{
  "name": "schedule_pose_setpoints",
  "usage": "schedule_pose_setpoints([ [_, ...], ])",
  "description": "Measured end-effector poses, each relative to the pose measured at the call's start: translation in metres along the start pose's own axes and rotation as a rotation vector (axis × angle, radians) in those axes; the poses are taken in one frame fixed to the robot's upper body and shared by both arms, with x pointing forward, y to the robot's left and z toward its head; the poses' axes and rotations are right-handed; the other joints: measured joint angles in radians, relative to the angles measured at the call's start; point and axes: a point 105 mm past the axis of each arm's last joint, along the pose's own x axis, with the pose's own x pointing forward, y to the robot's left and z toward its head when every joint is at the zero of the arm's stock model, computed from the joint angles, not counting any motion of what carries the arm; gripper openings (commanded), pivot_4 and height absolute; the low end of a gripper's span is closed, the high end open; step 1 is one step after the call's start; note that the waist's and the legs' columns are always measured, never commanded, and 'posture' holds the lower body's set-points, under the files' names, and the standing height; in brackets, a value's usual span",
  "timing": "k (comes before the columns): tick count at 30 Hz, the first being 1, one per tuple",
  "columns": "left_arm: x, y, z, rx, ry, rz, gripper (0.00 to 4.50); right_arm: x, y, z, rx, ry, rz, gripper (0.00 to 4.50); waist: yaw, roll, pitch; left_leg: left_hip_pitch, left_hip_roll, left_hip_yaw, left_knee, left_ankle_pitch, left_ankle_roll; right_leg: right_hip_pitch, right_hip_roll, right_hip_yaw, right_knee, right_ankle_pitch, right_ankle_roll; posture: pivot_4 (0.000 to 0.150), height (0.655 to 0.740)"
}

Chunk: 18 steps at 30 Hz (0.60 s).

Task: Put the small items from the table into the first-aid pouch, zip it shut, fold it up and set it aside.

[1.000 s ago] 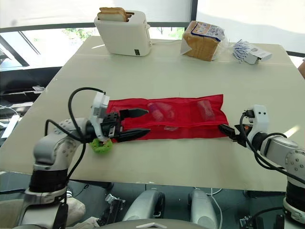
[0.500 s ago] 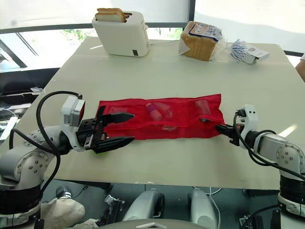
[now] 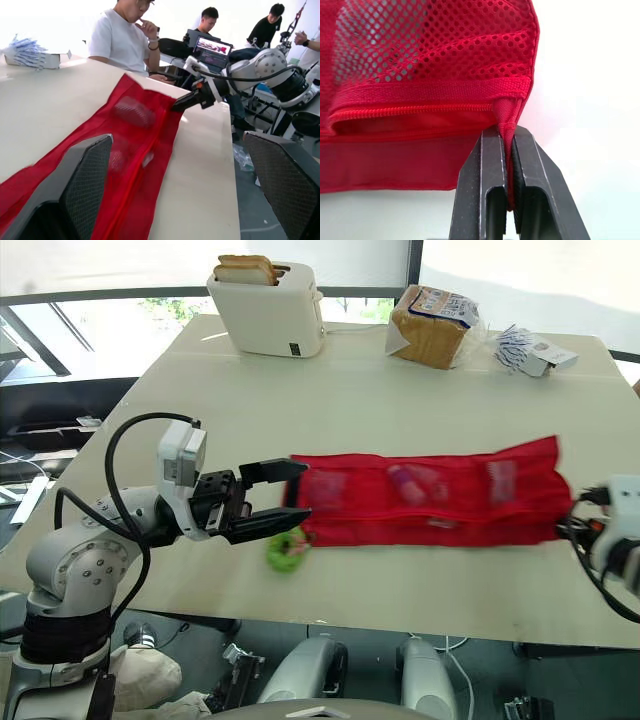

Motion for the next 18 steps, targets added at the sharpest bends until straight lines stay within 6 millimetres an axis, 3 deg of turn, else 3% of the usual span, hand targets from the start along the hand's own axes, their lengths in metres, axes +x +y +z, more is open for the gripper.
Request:
schedule_pose_setpoints([
  [3,-0.003,0.002,-0.009,-0.025,0.016,0.0,4.5,-0.008,-0.023,0.003,-0.016,-0.012,-0.094,0.07,-0.014,0.0,0.0,0.002,0.002,0.002,-0.001,0.0,0.0,0.0,0.002,0.002,0.001,0.0,0.0,0.15,0.74],
  [6,-0.006,0.004,-0.011,-0.016,0.035,-0.007,4.5,-0.007,-0.026,0.006,-0.024,-0.033,-0.098,0.07,-0.023,0.0,0.0,0.004,0.002,0.002,-0.002,0.0,0.0,0.002,0.003,0.003,0.001,0.0,0.0,0.15,0.74],
  [8,-0.009,0.007,-0.013,-0.009,0.042,-0.003,4.5,-0.007,-0.026,0.006,-0.033,-0.04,-0.088,0.53,-0.023,0.0,0.0,0.003,0.002,0.002,-0.002,0.0,0.001,0.002,0.003,0.003,0.0,0.0,0.0,0.15,0.74],
  [12,-0.019,0.018,-0.021,-0.03,0.069,0.051,4.5,-0.017,-0.017,-0.004,-0.089,-0.027,-0.044,2.2,-0.018,0.0,0.0,0.003,0.002,0.001,-0.002,0.0,0.001,0.002,0.003,0.002,0.0,0.0,0.0,0.15,0.74],
  [14,-0.025,0.029,-0.028,-0.054,0.093,0.115,4.5,-0.033,-0.014,-0.005,-0.144,-0.043,-0.015,3.13,-0.011,0.001,0.001,0.003,0.002,0.001,-0.002,-0.001,0.001,0.002,0.003,0.002,0.0,0.0,0.0,0.15,0.74],
  [15,-0.025,0.042,-0.034,-0.082,0.125,0.172,4.5,-0.059,-0.012,0.006,-0.203,-0.129,0.025,3.36,-0.008,0.001,0.001,0.003,0.002,0.001,-0.002,-0.001,0.001,0.002,0.003,0.002,0.0,0.0,0.0,0.15,0.74],
  [17,-0.023,0.046,-0.037,-0.095,0.143,0.185,4.5,-0.068,-0.01,0.014,-0.232,-0.177,0.043,3.92,-0.003,-0.005,0.001,0.004,0.003,0.001,-0.001,-0.001,0.001,0.004,0.003,0.002,-0.002,0.0,0.001,0.15,0.74],
  [18,-0.015,0.054,-0.042,-0.132,0.192,0.212,4.5,-0.086,-0.004,0.016,-0.249,-0.239,0.112,3.92,0.004,-0.005,0.002,0.003,0.002,-0.002,-0.001,-0.001,0.001,0.004,0.003,0.0,-0.002,-0.001,0.001,0.15,0.74],
])
